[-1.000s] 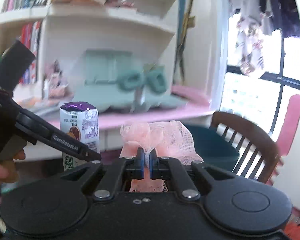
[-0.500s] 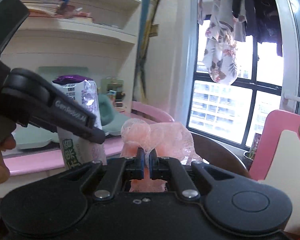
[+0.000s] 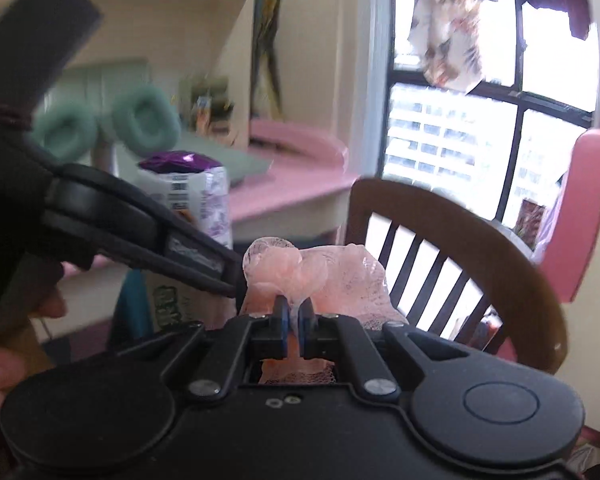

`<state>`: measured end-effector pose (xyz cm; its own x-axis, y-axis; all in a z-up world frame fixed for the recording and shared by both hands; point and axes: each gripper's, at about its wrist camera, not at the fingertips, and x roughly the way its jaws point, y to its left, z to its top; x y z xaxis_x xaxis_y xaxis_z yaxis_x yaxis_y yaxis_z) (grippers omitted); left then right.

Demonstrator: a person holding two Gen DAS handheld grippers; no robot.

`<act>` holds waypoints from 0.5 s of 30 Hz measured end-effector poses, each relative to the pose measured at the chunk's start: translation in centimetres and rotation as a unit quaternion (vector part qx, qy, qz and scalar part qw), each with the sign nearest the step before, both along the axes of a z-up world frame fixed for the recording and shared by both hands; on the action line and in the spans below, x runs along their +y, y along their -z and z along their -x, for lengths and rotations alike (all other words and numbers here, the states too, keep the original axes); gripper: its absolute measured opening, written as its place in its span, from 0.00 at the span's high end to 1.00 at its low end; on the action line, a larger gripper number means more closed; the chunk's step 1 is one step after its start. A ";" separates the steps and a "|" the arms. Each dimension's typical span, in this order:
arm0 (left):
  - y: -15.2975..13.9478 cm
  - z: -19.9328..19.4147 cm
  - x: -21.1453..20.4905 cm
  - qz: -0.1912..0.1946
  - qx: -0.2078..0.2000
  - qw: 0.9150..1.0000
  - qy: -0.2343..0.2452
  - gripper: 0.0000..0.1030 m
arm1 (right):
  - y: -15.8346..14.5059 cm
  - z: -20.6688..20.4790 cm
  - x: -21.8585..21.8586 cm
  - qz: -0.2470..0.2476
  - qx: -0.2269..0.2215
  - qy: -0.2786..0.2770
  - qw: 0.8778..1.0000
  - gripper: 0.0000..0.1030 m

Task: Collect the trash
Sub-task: 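Lift the biscuit packet with the left tool while the right tool carries the pink puff to the teal bin, then open both tools over the teal bin to drop the packet and puff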

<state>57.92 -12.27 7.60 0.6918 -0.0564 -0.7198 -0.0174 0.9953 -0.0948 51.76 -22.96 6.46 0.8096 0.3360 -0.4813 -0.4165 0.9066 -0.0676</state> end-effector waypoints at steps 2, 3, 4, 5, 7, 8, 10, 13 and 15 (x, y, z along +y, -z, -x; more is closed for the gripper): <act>1.3 -0.8 -0.3 -0.014 0.022 1.000 0.000 0.63 | 1.0 -0.2 0.4 0.016 0.017 -0.006 1.000 0.96; 1.8 -1.0 -0.5 -0.022 0.031 0.999 -0.004 0.63 | 1.2 -0.3 0.4 0.022 0.020 -0.005 1.000 0.96; 2.3 -1.3 -0.6 -0.024 0.039 0.999 -0.006 0.63 | 1.4 -0.6 0.5 0.026 0.026 -0.007 0.999 0.95; 2.5 -1.5 -0.5 -0.022 0.044 0.999 -0.003 0.63 | 1.6 -0.6 0.5 0.026 0.033 -0.011 0.999 0.95; 2.9 -2.1 -0.7 -0.028 0.059 0.998 0.001 0.62 | 1.9 -0.9 0.6 0.033 0.047 -0.011 0.998 0.92; 3.1 -2.3 -0.8 -0.033 0.065 0.997 0.002 0.62 | 2.0 -1.0 0.7 0.038 0.053 -0.014 0.998 0.92; 3.4 -2.6 -1.1 -0.042 0.074 0.996 0.007 0.62 | 2.2 -1.0 1.0 0.048 0.055 -0.013 0.997 0.85; 3.6 -2.8 -1.2 -0.048 0.080 0.995 0.015 0.54 | 2.3 -1.0 1.1 0.053 0.062 -0.006 0.997 0.81; 3.6 -2.8 -1.5 -0.049 0.082 0.995 0.026 0.46 | 2.4 -1.1 1.1 0.058 0.065 -0.004 0.996 0.81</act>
